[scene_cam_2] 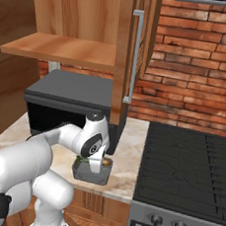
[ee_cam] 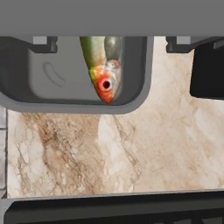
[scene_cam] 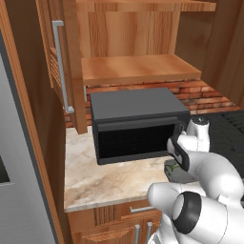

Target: Retrieve the tupperware from the cabinet, then place the raw meat into the tupperware to avoid contamination.

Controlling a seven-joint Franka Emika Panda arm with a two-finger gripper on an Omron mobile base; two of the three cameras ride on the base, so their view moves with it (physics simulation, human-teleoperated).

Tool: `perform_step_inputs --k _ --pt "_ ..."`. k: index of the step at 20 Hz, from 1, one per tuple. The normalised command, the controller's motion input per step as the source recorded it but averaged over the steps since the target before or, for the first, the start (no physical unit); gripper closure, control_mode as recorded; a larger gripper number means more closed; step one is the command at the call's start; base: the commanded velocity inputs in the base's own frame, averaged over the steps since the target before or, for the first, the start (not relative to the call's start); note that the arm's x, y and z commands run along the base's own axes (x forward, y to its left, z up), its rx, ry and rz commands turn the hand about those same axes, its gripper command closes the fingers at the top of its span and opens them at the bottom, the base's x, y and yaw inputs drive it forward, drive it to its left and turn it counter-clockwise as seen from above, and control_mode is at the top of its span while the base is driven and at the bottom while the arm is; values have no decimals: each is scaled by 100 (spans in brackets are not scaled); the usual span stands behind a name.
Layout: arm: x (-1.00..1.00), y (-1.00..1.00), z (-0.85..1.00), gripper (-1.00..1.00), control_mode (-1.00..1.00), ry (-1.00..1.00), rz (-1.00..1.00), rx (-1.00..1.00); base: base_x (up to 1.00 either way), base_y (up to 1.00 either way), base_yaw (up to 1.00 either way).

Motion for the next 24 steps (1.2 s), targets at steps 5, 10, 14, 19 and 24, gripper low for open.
perform_step_inputs --k 5,10,14,19,24 --pt "-2 -3 12 -100 -100 0 -2 0 0 0 0" --pt "-4 -1 5 -100 -100 0 -2 0 0 0 0" --pt "-4 4 0 -100 -100 0 0 0 0 0 0" --pt "0 10 0 -100 -100 0 0 0 0 0 0" --pt "0 9 10 -100 -100 0 0 0 0 0 0"
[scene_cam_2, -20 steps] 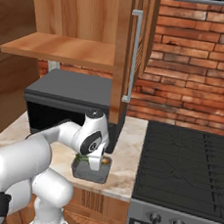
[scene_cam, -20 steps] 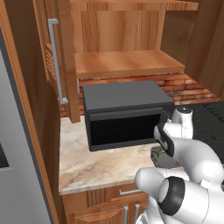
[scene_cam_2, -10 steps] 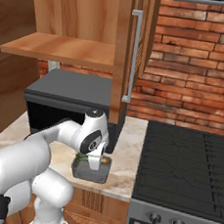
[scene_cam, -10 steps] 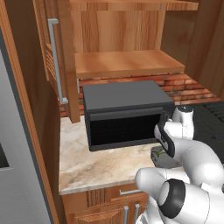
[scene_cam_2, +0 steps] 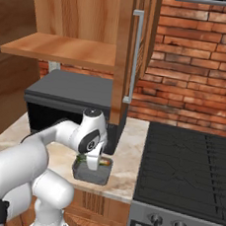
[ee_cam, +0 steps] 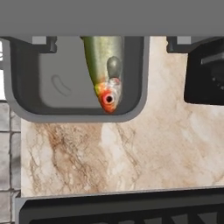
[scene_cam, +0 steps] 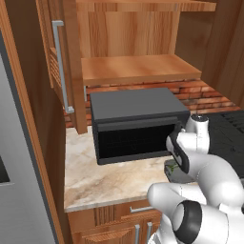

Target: Retrieve the tupperware from the cabinet, then place the raw meat into the tupperware to avoid contamination.

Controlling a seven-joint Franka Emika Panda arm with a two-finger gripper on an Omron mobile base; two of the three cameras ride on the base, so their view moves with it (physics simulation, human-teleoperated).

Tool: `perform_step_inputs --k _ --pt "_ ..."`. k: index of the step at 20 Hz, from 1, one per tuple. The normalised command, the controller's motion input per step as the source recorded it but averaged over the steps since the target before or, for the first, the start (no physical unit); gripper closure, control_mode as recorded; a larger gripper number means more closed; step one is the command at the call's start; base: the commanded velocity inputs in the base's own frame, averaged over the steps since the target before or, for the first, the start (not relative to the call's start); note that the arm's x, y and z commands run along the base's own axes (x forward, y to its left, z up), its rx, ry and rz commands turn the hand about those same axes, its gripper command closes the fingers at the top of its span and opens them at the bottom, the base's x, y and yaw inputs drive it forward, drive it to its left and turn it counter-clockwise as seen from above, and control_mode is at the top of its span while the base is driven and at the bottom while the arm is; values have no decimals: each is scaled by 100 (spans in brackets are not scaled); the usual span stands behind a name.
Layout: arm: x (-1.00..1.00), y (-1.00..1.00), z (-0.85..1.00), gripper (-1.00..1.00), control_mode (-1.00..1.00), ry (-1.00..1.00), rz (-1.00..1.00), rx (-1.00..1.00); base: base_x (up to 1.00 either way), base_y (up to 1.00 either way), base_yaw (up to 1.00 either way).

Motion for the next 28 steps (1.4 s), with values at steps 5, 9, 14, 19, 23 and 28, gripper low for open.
perform_step_inputs --k 5,9,14,19,23,28 --pt "0 10 4 -100 -100 0 0 0 0 0 0" --pt "0 11 -5 -100 -100 0 0 0 0 0 0" --pt "0 10 -11 -100 -100 0 0 0 0 0 0" --pt "6 8 -11 -100 -100 0 0 0 0 0 0" --pt "5 13 -3 -100 -100 0 0 0 0 0 0" --pt "0 14 9 -100 -100 0 0 0 0 0 0"
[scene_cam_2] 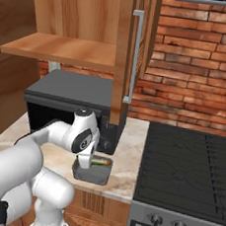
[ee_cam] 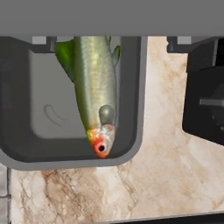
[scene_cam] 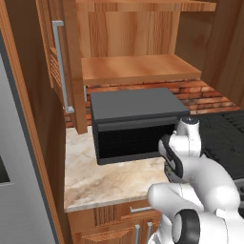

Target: Retrieve the tupperware from the cabinet, then place the raw meat into the tupperware to avoid contamination.

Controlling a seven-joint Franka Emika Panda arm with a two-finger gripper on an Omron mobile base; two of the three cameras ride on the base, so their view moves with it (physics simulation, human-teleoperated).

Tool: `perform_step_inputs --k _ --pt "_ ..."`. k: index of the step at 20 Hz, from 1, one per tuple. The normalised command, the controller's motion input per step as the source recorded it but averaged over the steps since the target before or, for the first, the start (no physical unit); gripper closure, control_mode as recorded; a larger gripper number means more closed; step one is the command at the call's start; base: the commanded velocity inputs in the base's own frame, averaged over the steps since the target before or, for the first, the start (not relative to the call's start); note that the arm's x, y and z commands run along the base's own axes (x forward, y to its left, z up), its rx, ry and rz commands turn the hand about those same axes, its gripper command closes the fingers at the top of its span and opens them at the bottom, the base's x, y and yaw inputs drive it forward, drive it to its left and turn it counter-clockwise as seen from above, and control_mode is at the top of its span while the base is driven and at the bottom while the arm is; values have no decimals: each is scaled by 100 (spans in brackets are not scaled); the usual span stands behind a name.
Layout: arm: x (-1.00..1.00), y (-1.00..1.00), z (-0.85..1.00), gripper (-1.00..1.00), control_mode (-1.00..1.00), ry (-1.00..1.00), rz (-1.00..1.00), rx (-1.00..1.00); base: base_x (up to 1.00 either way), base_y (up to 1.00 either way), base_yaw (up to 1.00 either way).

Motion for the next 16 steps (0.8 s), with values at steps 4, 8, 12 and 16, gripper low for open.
perform_step_inputs --k 4,8,12,16 --pt "0 8 31 -100 -100 0 0 0 0 0 0" --pt "-6 4 36 -100 -100 -1 0 0 0 0 0" --pt "-21 0 34 -100 -100 -2 0 0 0 0 0" --pt "-25 1 42 -100 -100 -5 0 0 0 0 0"
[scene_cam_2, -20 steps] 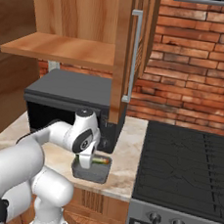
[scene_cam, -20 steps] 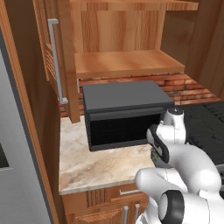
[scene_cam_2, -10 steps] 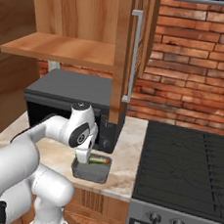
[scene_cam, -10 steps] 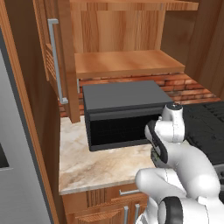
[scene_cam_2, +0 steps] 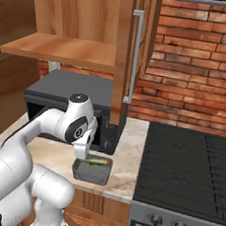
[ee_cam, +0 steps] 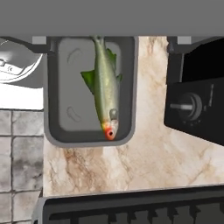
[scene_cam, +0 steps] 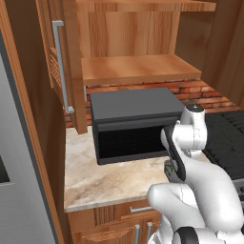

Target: Retrieve the tupperware from the cabinet, then place the raw meat into the tupperware to avoid contamination.

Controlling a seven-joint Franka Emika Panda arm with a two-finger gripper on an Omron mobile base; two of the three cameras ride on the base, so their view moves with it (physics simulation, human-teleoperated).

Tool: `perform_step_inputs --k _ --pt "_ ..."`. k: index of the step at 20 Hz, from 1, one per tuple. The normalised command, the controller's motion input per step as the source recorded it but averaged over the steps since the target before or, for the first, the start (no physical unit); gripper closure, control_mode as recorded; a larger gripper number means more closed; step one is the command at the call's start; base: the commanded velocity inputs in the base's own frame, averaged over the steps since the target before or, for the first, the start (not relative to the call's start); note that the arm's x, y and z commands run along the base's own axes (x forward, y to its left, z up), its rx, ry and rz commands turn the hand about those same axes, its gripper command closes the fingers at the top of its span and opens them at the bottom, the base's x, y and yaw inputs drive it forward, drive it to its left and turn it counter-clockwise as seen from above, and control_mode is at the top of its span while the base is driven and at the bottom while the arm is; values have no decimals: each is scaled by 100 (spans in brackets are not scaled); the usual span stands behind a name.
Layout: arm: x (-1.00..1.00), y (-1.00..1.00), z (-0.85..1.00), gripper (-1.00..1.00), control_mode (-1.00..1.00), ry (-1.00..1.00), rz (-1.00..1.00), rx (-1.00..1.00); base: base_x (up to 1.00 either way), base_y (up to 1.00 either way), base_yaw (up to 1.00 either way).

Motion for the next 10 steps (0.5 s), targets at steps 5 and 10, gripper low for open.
perform_step_inputs --k 5,10 --pt "-24 5 51 -100 -100 -8 0 -2 0 0 0" --pt "-32 12 54 -100 -100 -12 1 -5 0 0 0"
